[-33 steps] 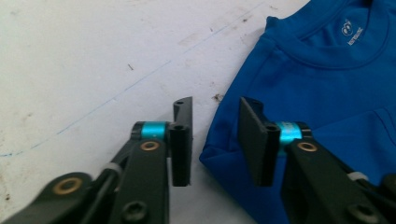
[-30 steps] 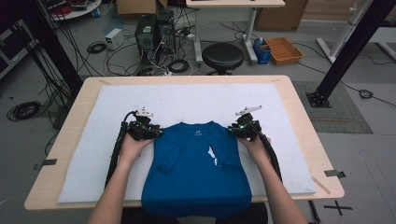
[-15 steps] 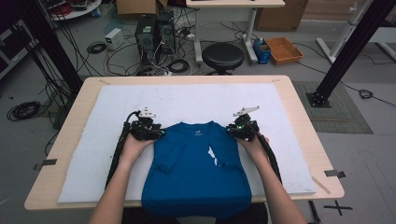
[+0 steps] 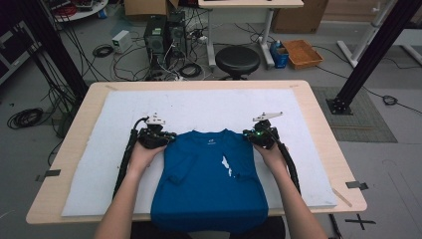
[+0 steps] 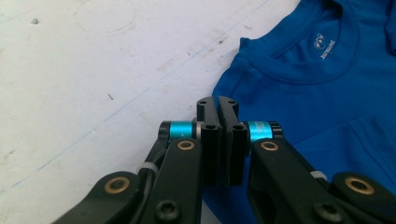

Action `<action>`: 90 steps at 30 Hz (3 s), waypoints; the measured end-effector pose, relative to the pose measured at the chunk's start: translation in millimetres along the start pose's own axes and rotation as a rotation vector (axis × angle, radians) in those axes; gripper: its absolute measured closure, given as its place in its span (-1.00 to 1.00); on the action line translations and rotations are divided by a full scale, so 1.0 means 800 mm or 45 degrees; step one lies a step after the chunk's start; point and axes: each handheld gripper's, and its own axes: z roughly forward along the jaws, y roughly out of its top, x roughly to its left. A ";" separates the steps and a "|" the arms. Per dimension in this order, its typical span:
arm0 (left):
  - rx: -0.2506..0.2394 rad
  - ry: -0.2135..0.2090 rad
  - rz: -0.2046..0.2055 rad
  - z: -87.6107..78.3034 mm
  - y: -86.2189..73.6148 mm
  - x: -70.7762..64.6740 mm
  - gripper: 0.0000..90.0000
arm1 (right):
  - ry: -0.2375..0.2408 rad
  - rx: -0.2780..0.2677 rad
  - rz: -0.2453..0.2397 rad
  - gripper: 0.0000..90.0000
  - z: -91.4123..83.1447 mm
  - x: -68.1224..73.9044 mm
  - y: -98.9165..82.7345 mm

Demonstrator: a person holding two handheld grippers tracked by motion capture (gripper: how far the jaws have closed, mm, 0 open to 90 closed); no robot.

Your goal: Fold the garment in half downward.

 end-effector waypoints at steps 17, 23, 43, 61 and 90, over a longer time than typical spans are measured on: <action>0.055 0.025 0.047 0.017 0.006 -0.008 0.72 | -0.032 0.057 -0.036 0.64 0.028 0.013 0.008; 0.047 0.015 0.031 0.017 0.006 -0.006 0.92 | -0.018 0.059 -0.064 0.97 0.026 0.014 0.009; -0.247 -0.033 0.138 -0.046 0.018 -0.025 0.94 | 0.095 -0.240 -0.025 0.98 -0.040 0.016 0.010; -0.300 -0.082 0.302 -0.107 -0.024 -0.091 0.94 | 0.044 -0.359 -0.114 0.98 -0.117 0.082 -0.046; -0.104 -0.234 0.456 -0.134 -0.120 -0.178 0.92 | 0.128 -0.174 -0.344 0.94 -0.175 0.149 -0.150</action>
